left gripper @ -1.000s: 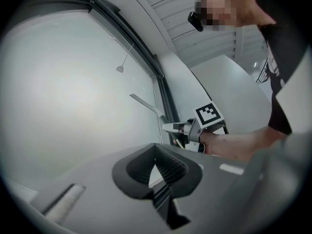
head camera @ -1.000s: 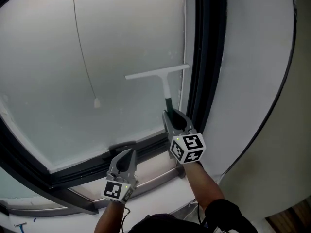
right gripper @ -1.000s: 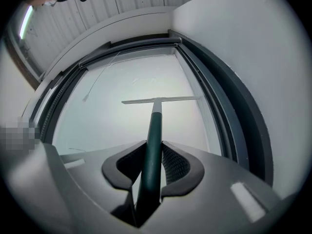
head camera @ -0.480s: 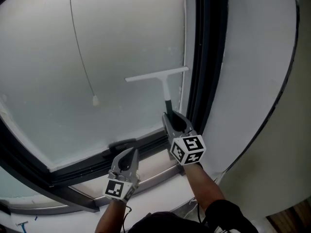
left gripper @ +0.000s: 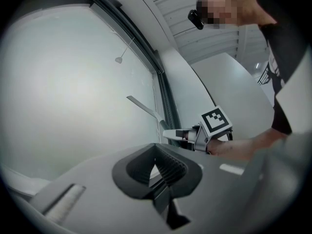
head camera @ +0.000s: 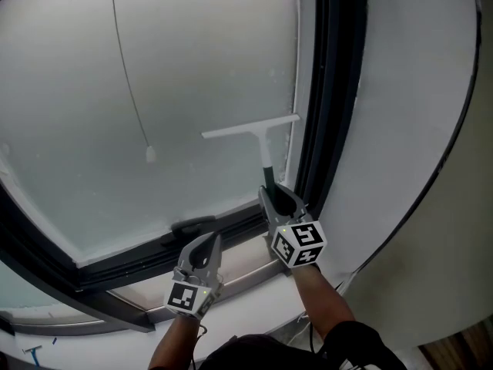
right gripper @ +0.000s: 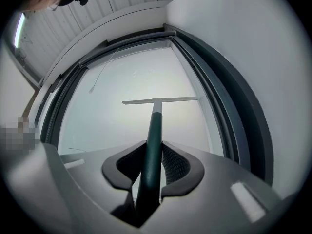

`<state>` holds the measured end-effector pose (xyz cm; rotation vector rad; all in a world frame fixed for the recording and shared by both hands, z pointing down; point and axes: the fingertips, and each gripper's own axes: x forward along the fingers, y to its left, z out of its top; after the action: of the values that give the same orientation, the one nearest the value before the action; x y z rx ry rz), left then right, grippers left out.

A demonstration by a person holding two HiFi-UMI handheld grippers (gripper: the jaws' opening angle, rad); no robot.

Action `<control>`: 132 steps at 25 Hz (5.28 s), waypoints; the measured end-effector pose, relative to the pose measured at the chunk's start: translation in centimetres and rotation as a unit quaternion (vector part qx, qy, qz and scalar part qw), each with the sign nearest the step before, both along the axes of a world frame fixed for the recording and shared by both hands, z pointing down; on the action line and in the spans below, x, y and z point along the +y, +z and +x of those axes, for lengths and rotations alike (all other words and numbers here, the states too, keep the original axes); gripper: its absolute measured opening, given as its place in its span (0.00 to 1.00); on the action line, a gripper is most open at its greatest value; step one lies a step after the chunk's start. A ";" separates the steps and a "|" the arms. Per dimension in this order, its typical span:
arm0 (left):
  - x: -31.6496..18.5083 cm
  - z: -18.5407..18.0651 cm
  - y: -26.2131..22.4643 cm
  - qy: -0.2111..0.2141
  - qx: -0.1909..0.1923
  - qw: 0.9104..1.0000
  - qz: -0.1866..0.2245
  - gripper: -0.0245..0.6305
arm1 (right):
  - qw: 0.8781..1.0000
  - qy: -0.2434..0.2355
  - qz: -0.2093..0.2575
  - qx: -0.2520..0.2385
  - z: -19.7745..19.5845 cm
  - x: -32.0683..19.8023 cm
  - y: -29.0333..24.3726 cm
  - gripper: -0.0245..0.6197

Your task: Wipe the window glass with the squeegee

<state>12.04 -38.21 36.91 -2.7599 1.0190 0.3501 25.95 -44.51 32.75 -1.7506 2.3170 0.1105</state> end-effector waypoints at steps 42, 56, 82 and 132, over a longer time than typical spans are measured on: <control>0.5 -1.2 4.4 -0.046 -0.028 0.998 -0.042 0.03 | 0.995 -0.012 -0.095 0.001 0.2 2.1 10.7 0.19; 1.6 -3.2 1.5 -0.054 -0.009 0.998 -0.018 0.04 | 0.999 -0.022 0.022 0.021 -2.7 2.4 -0.7 0.19; 0.4 -9.0 -2.5 -0.077 -0.020 0.996 0.028 0.04 | 0.988 0.008 0.151 0.039 -10.2 -2.6 -21.7 0.19; 1.3 -6.9 2.0 -0.054 -0.009 0.998 -0.031 0.03 | 0.998 0.005 0.039 0.044 -9.3 0.3 -4.2 0.19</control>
<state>5.11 -36.94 38.94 -2.7421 1.1873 0.2817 16.65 -44.22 28.50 -1.7531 2.3313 0.2825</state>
